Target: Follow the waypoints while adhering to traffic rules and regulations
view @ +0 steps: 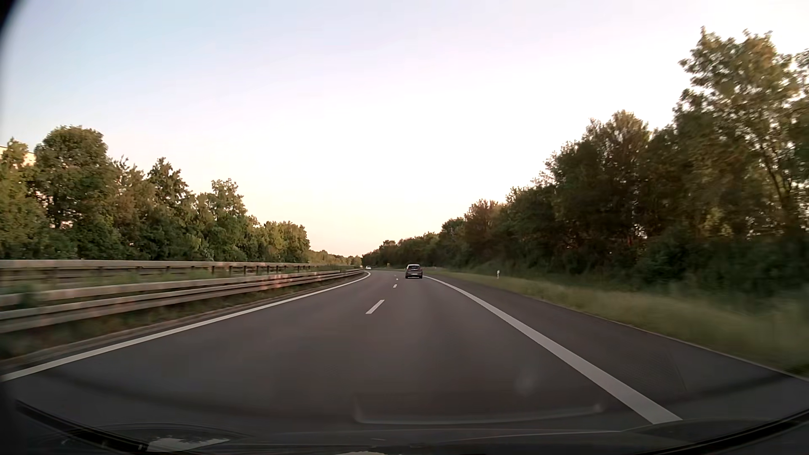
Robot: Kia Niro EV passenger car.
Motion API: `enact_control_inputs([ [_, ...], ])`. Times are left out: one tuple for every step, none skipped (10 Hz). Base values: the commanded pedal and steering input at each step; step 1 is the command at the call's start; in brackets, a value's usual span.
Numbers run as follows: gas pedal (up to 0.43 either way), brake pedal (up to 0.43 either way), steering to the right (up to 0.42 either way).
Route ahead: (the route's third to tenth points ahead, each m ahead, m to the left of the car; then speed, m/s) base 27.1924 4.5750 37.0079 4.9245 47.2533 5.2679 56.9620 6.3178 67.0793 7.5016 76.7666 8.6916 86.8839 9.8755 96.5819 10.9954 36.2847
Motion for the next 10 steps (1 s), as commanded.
enact_control_inputs([
  [0.098,0.018,-0.009],
  [0.098,0.018,-0.009],
  [0.098,0.018,-0.01],
  [0.098,0.018,-0.011],
  [0.098,0.012,-0.012],
  [0.11,0.018,-0.012],
  [0.11,0.018,-0.013],
  [0.11,0.018,-0.013],
  [0.11,0.018,-0.013],
  [0.11,0.018,-0.013],
])
